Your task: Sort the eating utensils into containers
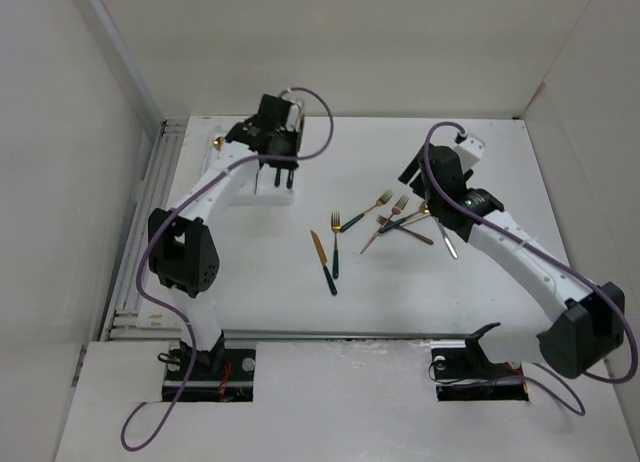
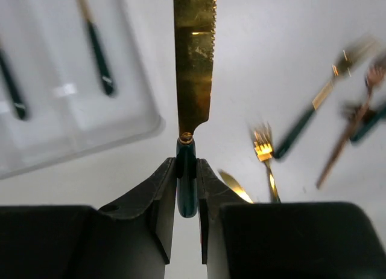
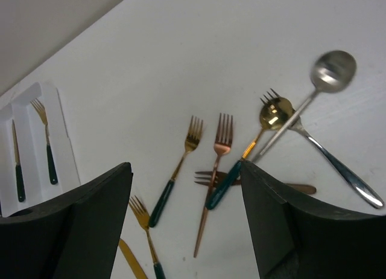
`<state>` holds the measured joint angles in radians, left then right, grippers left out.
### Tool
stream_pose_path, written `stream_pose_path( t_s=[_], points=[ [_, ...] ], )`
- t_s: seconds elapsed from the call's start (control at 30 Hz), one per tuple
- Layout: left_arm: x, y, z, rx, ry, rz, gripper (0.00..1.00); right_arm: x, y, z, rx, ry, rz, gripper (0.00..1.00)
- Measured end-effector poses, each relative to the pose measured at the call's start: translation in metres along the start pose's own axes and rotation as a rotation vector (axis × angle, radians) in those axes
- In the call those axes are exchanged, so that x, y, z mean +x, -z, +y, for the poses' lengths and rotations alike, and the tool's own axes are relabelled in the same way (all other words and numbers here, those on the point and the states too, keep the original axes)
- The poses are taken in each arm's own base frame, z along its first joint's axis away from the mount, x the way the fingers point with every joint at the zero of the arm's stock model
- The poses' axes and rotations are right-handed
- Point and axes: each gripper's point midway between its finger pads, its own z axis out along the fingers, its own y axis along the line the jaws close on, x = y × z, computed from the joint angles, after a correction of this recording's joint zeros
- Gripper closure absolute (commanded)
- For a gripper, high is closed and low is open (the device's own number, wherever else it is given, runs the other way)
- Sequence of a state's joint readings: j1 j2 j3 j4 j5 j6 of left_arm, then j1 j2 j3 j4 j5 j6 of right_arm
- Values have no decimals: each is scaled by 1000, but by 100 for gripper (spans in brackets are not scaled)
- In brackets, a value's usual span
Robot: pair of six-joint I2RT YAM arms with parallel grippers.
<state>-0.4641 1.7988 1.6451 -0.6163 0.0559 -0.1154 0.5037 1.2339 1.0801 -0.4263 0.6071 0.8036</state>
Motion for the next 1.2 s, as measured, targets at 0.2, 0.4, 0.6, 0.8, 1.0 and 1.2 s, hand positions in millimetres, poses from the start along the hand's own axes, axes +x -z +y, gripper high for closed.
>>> stream_pose_path(
  t_s=[0.2,0.4,0.6,0.8,1.0,1.2],
  points=[
    [-82,-10,115,-183,115,-142,100,-7,-39,41,-46,39,19,23],
    [-59,-61,183,-286,136,-14,100,-13,-70,62,-73,66,40,23],
    [-16,-94,206,-301,148,125,100,-12,-92,75,-87,95,64,23],
    [-22,-97,213,-283,141,97,100,-6,-107,78,-86,113,95,23],
    [-15,-110,212,-240,124,116,100,-4,-114,79,-74,125,114,23],
    [-1,-124,206,-196,112,153,97,-7,-113,81,-71,130,116,23]
  ],
)
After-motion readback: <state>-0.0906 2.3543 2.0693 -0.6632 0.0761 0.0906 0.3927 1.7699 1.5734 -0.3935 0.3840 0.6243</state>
